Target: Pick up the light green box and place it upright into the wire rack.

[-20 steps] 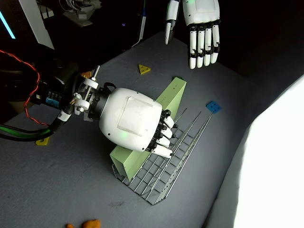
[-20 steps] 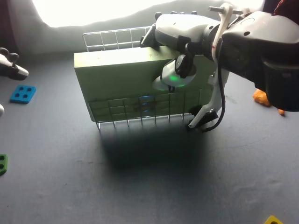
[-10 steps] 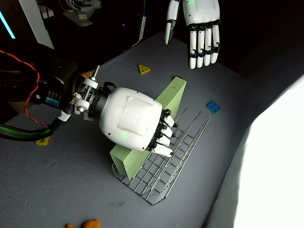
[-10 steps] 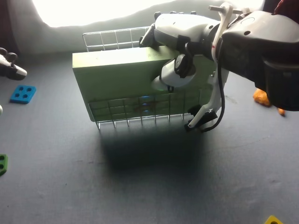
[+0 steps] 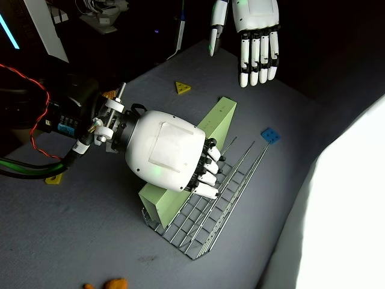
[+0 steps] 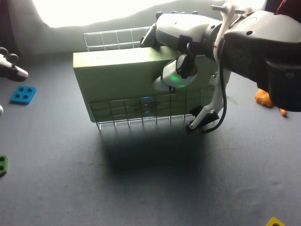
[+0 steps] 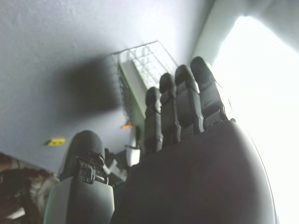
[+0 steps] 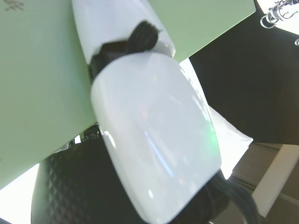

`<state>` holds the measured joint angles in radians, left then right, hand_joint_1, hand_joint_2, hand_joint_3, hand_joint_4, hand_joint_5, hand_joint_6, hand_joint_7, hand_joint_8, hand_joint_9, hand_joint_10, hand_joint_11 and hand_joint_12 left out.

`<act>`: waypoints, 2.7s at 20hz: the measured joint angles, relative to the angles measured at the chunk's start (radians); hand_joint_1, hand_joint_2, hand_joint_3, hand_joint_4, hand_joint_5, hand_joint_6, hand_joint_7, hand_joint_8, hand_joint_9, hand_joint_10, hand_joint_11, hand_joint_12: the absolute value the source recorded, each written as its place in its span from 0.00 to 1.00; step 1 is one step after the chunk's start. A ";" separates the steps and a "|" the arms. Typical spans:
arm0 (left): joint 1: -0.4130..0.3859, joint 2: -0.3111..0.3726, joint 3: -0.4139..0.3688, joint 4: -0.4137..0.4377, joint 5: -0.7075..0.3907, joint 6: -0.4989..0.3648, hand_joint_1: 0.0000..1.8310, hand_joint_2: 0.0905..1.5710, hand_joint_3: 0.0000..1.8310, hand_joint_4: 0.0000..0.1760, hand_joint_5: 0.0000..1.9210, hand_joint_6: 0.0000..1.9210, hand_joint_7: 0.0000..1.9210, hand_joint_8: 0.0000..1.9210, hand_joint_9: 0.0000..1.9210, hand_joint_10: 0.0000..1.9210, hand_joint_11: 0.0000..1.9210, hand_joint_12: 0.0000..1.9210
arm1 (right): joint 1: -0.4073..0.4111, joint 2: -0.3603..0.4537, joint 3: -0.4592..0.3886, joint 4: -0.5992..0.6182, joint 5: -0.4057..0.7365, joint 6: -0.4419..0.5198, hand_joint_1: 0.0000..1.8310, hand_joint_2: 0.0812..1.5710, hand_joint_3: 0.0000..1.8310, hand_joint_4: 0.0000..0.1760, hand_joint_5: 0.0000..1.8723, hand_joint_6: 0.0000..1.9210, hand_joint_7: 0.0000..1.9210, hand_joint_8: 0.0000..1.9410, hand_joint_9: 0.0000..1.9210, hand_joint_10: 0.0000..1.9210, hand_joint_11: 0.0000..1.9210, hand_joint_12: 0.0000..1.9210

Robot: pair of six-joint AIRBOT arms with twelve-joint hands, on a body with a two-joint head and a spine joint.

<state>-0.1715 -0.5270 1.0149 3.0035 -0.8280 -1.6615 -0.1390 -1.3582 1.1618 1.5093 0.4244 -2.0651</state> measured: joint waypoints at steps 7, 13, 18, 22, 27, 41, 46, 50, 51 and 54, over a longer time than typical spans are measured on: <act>0.000 0.000 0.003 0.000 0.000 0.000 0.10 0.83 0.00 0.02 0.14 0.00 0.15 0.00 0.11 0.00 0.00 0.20 | 0.005 0.000 0.000 -0.006 -0.004 0.002 0.53 0.68 0.00 0.00 0.18 0.03 0.27 0.03 0.16 0.41 0.00 0.83; 0.000 0.000 0.006 0.000 0.000 0.000 0.12 0.82 0.00 0.02 0.15 0.00 0.16 0.00 0.13 0.00 0.00 0.24 | 0.005 0.002 -0.002 -0.002 -0.005 0.002 0.53 0.68 0.00 0.00 0.17 0.01 0.27 0.01 0.16 0.41 0.00 0.82; 0.000 0.000 0.007 0.000 0.000 0.000 0.14 0.82 0.00 0.00 0.15 0.01 0.17 0.00 0.15 0.00 0.00 0.29 | 0.027 0.056 -0.058 -0.052 -0.011 0.010 0.52 0.68 0.00 0.00 0.20 0.01 0.28 0.01 0.14 0.44 0.00 0.84; -0.023 -0.001 0.005 0.000 -0.001 0.001 0.12 0.82 0.00 0.01 0.15 0.00 0.17 0.00 0.15 0.00 0.00 0.31 | 0.027 0.135 -0.127 -0.335 0.005 0.175 0.52 0.68 0.00 0.00 0.21 0.01 0.28 0.01 0.14 0.46 0.00 0.87; -0.016 -0.001 -0.031 -0.002 0.002 0.003 0.14 0.81 0.00 0.00 0.19 0.01 0.23 0.01 0.22 0.01 0.00 0.47 | 0.005 0.257 -0.236 -0.662 0.037 0.330 0.43 0.70 0.01 0.00 0.25 0.02 0.31 0.02 0.16 0.46 0.01 0.86; 0.003 0.001 -0.013 0.000 0.002 0.004 0.13 0.83 0.00 0.00 0.36 0.99 0.40 0.97 0.38 1.00 0.33 1.00 | -0.072 0.590 -0.464 -0.969 -0.031 0.416 0.10 0.80 0.00 0.00 0.57 1.00 0.66 0.97 0.68 1.00 0.69 1.00; 0.004 0.001 -0.014 0.000 0.001 0.034 0.10 0.84 0.00 0.00 0.43 1.00 0.49 0.99 0.46 1.00 0.40 1.00 | -0.093 0.665 -0.523 -0.964 -0.048 0.397 0.05 0.82 0.00 0.94 0.64 1.00 0.68 1.00 0.71 1.00 0.73 1.00; 0.004 0.001 -0.014 0.000 0.002 0.045 0.11 0.83 0.00 0.00 0.45 1.00 0.50 0.99 0.48 1.00 0.43 1.00 | -0.109 0.670 -0.537 -0.845 -0.083 0.354 0.07 0.81 0.00 1.00 0.64 1.00 0.69 1.00 0.71 1.00 0.73 1.00; 0.007 0.001 -0.014 0.000 0.001 0.047 0.11 0.83 0.00 0.00 0.46 1.00 0.50 1.00 0.48 1.00 0.43 1.00 | -0.109 0.670 -0.544 -0.843 -0.084 0.351 0.09 0.82 0.00 1.00 0.63 1.00 0.69 1.00 0.71 1.00 0.73 1.00; 0.017 0.002 -0.026 0.000 0.001 0.049 0.08 0.84 0.00 0.00 0.44 1.00 0.51 0.98 0.49 1.00 0.44 1.00 | -0.109 0.656 -0.549 -0.847 -0.068 0.352 0.11 0.81 0.00 1.00 0.62 1.00 0.67 1.00 0.71 1.00 0.71 1.00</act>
<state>-0.1547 -0.5247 0.9890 3.0032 -0.8268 -1.6127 -0.2481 -0.7025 0.6128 0.6624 0.3565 -1.7134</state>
